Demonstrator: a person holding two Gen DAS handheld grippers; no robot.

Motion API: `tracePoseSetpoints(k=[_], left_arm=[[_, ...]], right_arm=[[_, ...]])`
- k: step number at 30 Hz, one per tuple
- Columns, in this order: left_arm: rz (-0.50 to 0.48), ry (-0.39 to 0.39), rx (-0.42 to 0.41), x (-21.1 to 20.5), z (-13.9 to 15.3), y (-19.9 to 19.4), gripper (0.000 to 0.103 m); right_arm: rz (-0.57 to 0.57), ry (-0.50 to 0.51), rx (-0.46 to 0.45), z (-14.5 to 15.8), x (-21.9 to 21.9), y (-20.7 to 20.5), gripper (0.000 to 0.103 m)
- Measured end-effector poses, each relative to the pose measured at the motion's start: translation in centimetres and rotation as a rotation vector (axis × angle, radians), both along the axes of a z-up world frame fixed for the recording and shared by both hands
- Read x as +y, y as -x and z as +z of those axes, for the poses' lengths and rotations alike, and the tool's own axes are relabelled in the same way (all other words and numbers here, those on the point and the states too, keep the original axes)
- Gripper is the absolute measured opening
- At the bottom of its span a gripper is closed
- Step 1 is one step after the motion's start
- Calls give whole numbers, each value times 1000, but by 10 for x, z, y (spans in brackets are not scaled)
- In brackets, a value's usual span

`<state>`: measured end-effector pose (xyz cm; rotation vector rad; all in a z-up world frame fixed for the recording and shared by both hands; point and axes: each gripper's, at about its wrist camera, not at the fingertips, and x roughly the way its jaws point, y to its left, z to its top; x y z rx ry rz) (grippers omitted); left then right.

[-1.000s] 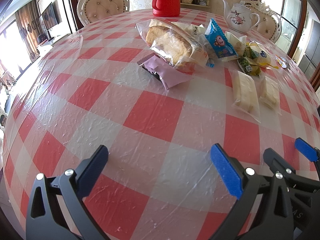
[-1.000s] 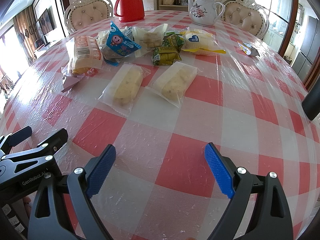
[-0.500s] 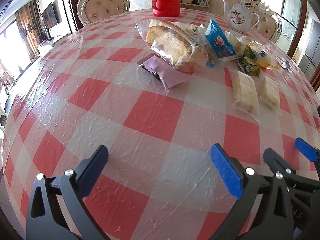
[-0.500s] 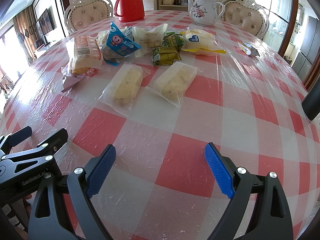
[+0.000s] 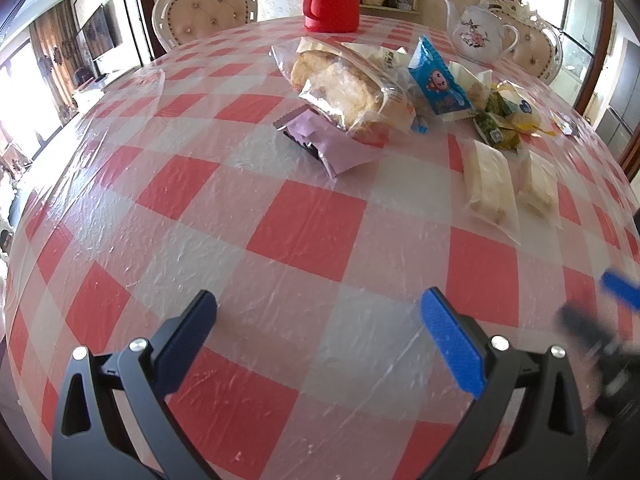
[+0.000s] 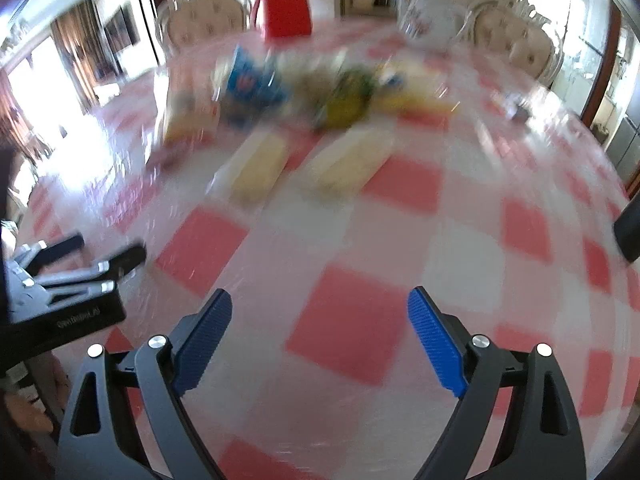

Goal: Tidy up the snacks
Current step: 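Grasp the white-orange snack packet with the right tool while the left tool grasps a wrapped cake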

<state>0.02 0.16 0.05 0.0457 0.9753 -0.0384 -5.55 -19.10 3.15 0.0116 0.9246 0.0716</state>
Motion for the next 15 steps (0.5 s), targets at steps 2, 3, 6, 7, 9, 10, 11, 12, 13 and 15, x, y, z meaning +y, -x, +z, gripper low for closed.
tracePoseSetpoints(k=[2, 3, 6, 7, 9, 10, 11, 12, 13, 15], left_arm=[[-23, 2, 16, -1, 1, 4, 102], [-53, 14, 25, -5, 1, 5, 102], [-122, 111, 7, -11, 8, 12, 102], [-123, 137, -19, -13, 13, 14, 102], [-148, 169, -52, -21, 19, 15, 102], [-157, 163, -52, -26, 22, 13, 102], [-170, 156, -50, -31, 22, 11, 102], [-194, 153, -46, -37, 21, 6, 102], [-208, 151, -42, -41, 21, 3, 102], [-231, 138, -40, -47, 19, -4, 102]], right_arm=[[-38, 53, -57, 17, -27, -8, 86], [-56, 63, -77, 25, -42, -16, 86], [-168, 23, -120, 41, -106, -57, 88], [-246, 9, -125, 41, -136, -79, 88], [-361, -15, -108, 36, -179, -119, 88], [-387, -17, -94, 33, -193, -137, 88], [-402, -8, -83, 29, -203, -153, 88], [-398, 14, -69, 24, -212, -174, 88], [-390, 30, -59, 19, -216, -186, 88], [-378, 51, -31, 9, -225, -210, 88]])
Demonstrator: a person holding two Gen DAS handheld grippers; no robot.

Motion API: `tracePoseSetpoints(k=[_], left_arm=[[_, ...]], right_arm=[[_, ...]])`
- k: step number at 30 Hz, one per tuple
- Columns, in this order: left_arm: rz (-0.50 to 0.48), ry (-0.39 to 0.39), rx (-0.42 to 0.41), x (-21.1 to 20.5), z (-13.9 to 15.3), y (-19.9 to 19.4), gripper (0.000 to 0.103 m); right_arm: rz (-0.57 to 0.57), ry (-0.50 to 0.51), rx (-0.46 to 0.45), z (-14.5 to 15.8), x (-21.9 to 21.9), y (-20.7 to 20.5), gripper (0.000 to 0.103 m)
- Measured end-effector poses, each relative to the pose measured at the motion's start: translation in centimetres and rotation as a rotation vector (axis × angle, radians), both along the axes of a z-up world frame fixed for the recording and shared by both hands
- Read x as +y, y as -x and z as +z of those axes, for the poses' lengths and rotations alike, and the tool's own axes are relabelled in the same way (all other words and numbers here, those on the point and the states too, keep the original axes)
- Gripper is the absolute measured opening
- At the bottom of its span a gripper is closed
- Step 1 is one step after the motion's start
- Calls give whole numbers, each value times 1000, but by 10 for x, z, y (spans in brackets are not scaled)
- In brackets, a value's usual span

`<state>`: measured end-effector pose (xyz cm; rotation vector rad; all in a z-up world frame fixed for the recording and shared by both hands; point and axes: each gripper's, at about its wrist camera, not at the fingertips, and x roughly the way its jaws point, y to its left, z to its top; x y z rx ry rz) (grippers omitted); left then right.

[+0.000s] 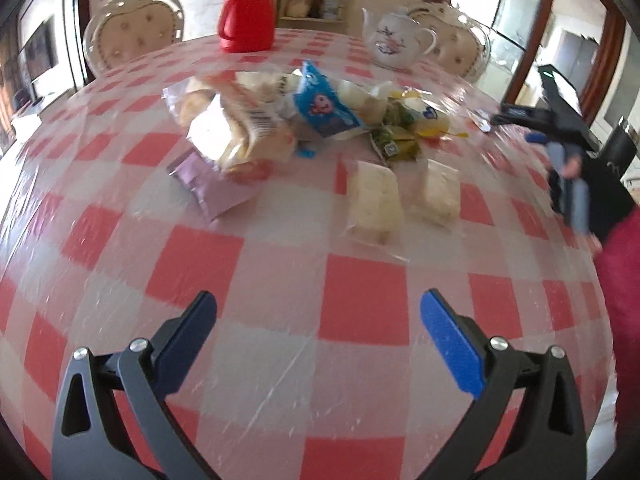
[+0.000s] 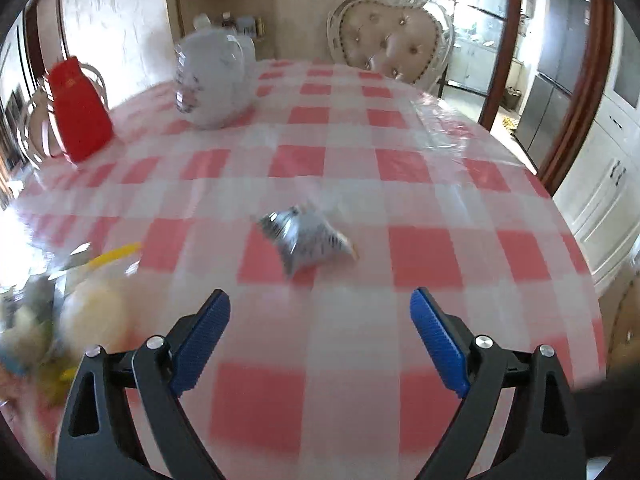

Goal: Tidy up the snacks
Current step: 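Grasp the white-orange snack packet with the right tool while the left tool grasps a wrapped cake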

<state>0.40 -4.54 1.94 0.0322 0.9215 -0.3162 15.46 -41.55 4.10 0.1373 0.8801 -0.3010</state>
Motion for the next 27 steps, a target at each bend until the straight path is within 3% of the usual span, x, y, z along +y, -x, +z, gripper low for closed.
tracePoseSetpoints(k=[8, 11, 12, 14, 17, 21, 25, 27], left_arm=[[-59, -56, -47, -18, -3, -29, 102], [-71, -53, -56, -23, -3, -37, 102], [-73, -60, -55, -26, -4, -42, 102], [-74, -65, -44, -29, -5, -47, 102], [-64, -71, -36, -32, -6, -55, 102], [-97, -161, -34, -52, -12, -69, 102], [-116, -226, -15, -70, -19, -84, 102], [-121, -216, -9, -72, -19, -90, 99]], right_arm=[[110, 57, 88, -26, -17, -69, 86], [151, -21, 62, -28, -23, -64, 54], [144, -8, 53, -27, -24, -59, 41], [164, -12, 36, -26, -21, -45, 38], [175, -10, -10, -12, -10, -14, 37], [203, -16, -77, 10, 15, 39, 37], [278, -85, -157, 32, 43, 93, 37], [312, -152, -185, 38, 55, 113, 37]])
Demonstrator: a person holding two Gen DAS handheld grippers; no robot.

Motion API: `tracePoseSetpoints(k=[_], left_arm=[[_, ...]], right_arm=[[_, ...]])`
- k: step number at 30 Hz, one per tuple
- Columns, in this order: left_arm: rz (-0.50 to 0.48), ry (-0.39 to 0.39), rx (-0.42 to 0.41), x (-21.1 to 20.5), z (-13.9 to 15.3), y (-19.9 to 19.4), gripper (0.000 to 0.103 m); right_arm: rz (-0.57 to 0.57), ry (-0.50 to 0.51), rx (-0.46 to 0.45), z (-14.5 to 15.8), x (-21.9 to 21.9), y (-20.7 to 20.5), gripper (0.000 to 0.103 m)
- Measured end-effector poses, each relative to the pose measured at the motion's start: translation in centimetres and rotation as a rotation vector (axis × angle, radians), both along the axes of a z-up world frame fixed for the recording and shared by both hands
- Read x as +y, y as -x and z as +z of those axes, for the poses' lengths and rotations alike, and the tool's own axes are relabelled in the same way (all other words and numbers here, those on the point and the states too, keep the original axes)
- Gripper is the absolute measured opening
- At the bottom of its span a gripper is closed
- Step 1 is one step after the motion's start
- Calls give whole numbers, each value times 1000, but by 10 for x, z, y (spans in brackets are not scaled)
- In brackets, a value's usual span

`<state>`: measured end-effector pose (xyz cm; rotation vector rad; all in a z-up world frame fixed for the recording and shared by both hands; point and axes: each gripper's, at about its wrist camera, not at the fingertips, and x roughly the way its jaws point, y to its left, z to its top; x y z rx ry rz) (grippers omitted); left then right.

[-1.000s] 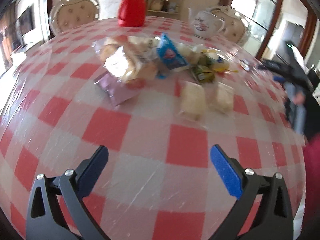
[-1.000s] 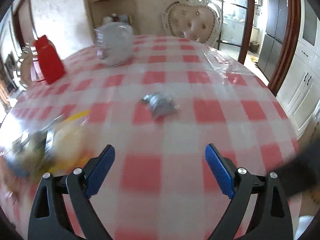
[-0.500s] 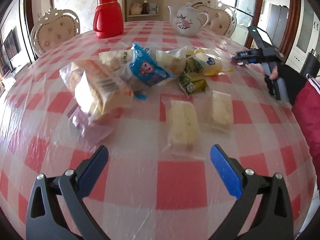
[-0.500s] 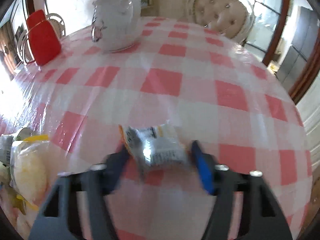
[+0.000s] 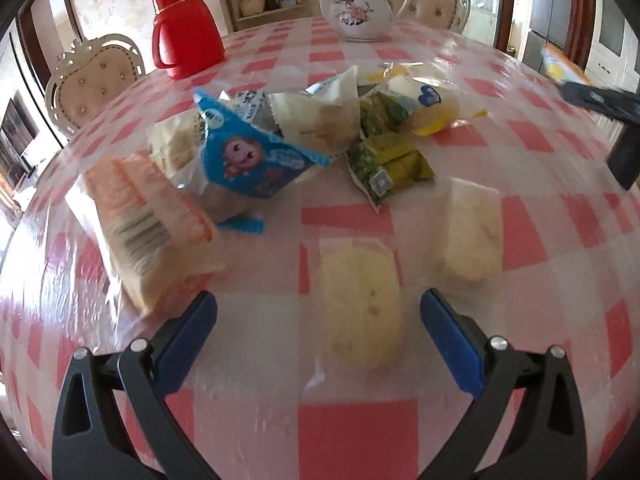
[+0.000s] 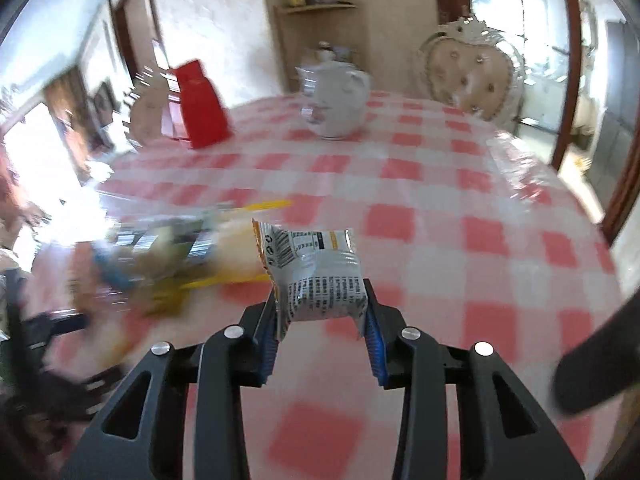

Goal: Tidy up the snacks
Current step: 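Grasp the white-orange snack packet with the right tool while the left tool grasps a wrapped cake, then carry both held snacks over the white box beside the table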

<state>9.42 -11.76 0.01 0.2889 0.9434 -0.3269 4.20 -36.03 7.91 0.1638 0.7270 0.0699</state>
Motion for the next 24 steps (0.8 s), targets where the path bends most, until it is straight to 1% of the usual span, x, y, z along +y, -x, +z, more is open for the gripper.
tracePoseSetpoints(k=[1, 2, 3, 4, 5, 7, 10, 12, 13, 14, 16, 18, 19, 21, 24], left_arm=[[-3, 18, 7, 1, 0, -1, 88], [-7, 42, 15, 2, 1, -1, 79], [-11, 72, 23, 4, 2, 1, 57], [-7, 70, 14, 5, 4, 3, 38], [7, 45, -5, 5, 5, 8, 37], [17, 39, -18, 9, 5, 17, 36], [54, 82, -22, 23, 5, 26, 35], [89, 137, -34, 34, 8, 29, 35], [101, 159, -37, 38, 9, 28, 35], [111, 175, -37, 40, 10, 26, 35], [104, 169, -47, 39, 10, 28, 35], [94, 158, -66, 36, 12, 31, 35], [92, 161, -74, 35, 13, 32, 35], [93, 192, -67, 38, 15, 32, 35], [127, 278, -34, 51, 16, 31, 35]], right_arm=[[25, -38, -10, 2, 9, 10, 37], [45, -57, -18, 4, 17, 19, 37], [74, -83, -31, 5, 29, 28, 37], [94, -99, -41, 6, 40, 34, 37], [113, -112, -44, 6, 51, 36, 37], [142, -119, -48, 1, 74, 42, 37], [169, -126, -48, -11, 98, 44, 37], [178, -104, -51, -21, 107, 42, 37], [174, -103, -34, -26, 106, 37, 37], [173, -132, -15, -30, 104, 34, 37], [174, -191, 9, -38, 97, 27, 37], [152, -205, 41, -44, 93, 22, 37], [146, -216, 37, -44, 91, 22, 37], [135, -190, 14, -42, 89, 23, 37], [119, -177, -16, -42, 88, 24, 37]])
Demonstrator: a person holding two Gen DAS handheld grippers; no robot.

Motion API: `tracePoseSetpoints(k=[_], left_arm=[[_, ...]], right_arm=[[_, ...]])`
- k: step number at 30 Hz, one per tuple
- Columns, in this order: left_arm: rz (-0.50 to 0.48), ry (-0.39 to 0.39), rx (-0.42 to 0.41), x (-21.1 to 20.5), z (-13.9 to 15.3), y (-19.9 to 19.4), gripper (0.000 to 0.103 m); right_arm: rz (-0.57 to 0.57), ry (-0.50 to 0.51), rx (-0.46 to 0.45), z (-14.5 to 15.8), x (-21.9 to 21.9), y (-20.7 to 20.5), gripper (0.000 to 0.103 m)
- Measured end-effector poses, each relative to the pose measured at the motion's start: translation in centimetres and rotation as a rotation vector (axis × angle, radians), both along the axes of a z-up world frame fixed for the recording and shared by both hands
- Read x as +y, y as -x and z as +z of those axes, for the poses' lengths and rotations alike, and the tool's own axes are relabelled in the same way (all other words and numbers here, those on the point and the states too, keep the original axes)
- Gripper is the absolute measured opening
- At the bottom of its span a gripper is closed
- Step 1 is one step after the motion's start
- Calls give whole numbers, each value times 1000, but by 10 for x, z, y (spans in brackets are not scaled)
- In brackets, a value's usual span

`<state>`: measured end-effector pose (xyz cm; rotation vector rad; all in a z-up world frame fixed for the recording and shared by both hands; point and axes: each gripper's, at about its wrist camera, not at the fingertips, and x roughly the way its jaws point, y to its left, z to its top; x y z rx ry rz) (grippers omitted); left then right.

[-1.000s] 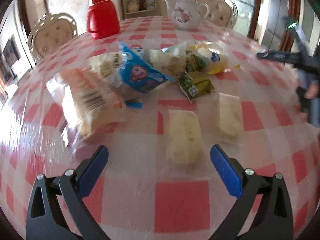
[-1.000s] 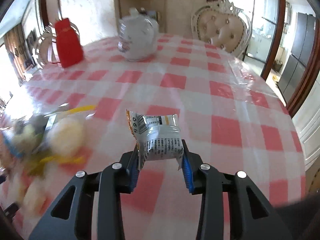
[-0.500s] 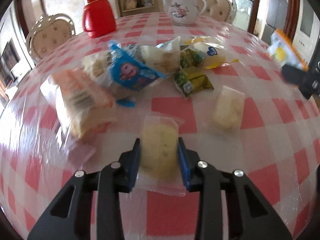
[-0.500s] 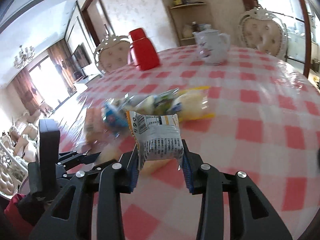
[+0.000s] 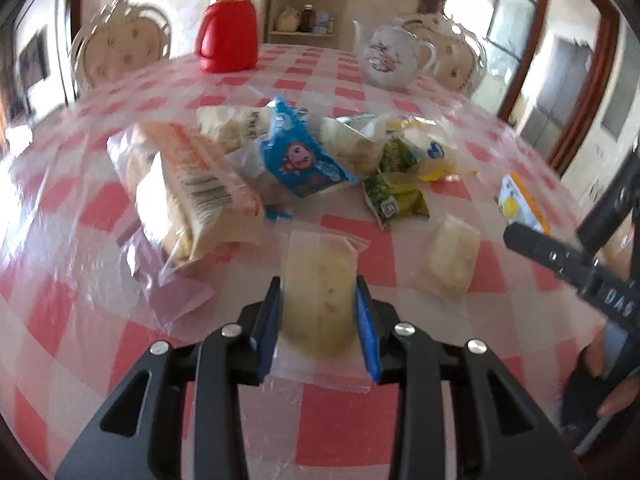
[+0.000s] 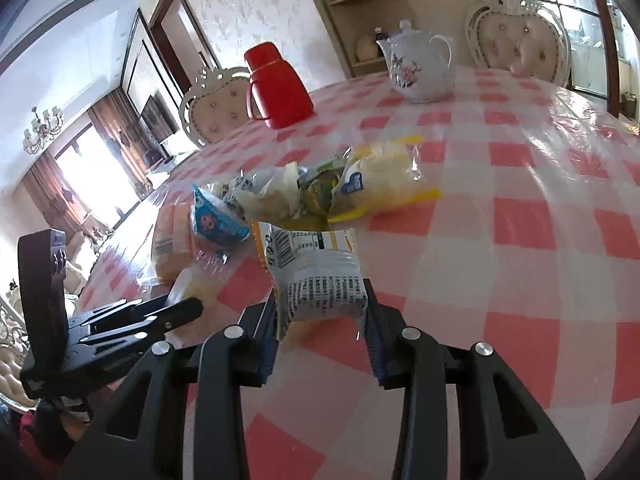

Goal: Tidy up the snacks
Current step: 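Carry both held snacks over the white box beside the table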

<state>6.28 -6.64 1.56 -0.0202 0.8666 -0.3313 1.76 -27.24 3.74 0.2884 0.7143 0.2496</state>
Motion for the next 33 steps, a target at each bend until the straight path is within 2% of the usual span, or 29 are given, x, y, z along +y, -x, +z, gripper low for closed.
tracePoseSetpoints(k=[4, 8, 12, 15, 18, 24, 29, 33], left_arm=[[44, 43, -28, 19, 10, 26, 35], [104, 75, -67, 56, 22, 67, 35], [178, 50, -113, 103, 40, 110, 35], [226, 25, -131, 137, 49, 139, 35], [279, 24, -111, 172, 49, 167, 35], [421, 27, -58, 246, 36, 219, 35], [518, -28, -19, 288, 19, 249, 35], [610, -72, 7, 325, 9, 272, 35]], right_arm=[[-20, 10, -40, 5, 4, 7, 37], [1, -45, -63, 15, 26, 28, 37], [88, -36, -81, 25, 76, 50, 37], [159, -9, -51, 25, 122, 59, 37], [269, 0, -1, 19, 175, 66, 37], [454, 23, 18, 11, 250, 86, 37], [586, 41, 46, 4, 309, 108, 37], [696, 74, 32, 5, 351, 134, 37]])
